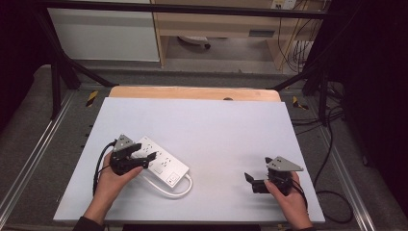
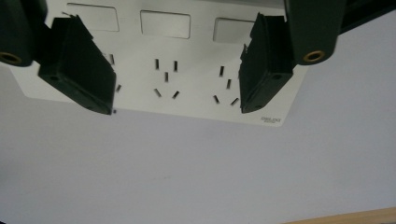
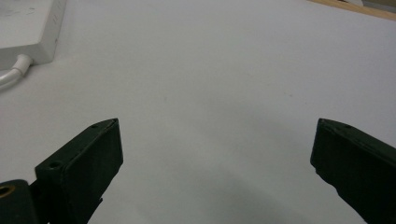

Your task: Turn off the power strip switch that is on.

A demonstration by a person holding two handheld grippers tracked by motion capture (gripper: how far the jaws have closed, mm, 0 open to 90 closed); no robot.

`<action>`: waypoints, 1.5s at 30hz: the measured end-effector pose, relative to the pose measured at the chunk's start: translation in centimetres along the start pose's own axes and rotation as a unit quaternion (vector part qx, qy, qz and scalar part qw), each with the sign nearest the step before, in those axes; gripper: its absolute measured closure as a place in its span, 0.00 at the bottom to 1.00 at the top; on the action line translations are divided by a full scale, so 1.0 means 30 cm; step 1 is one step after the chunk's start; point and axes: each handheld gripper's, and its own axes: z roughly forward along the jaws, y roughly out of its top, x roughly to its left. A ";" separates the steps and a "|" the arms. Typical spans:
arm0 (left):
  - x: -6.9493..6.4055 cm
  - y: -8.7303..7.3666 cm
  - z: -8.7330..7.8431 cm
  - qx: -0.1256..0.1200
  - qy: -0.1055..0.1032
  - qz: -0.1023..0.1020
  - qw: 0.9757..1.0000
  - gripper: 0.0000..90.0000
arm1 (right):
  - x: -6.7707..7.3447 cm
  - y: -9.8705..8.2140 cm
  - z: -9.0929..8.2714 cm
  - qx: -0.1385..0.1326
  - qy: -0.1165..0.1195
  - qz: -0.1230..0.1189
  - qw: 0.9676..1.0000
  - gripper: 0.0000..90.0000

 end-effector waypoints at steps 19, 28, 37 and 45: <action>-0.016 0.019 -0.033 -0.065 0.016 -0.014 0.998 0.09 | -0.002 -0.001 0.002 -0.001 0.000 0.002 1.000 0.03; -0.026 0.023 -0.073 -0.090 0.007 -0.021 0.996 0.08 | -0.007 -0.002 0.002 -0.001 -0.002 0.010 1.000 0.03; -0.033 0.025 -0.130 -0.104 0.003 -0.026 0.994 0.06 | -0.009 -0.004 0.000 -0.001 -0.001 0.012 1.000 0.03; -0.033 0.025 -0.247 -0.137 0.009 -0.030 0.990 0.06 | 0.003 0.002 0.000 -0.004 0.005 0.004 1.000 0.03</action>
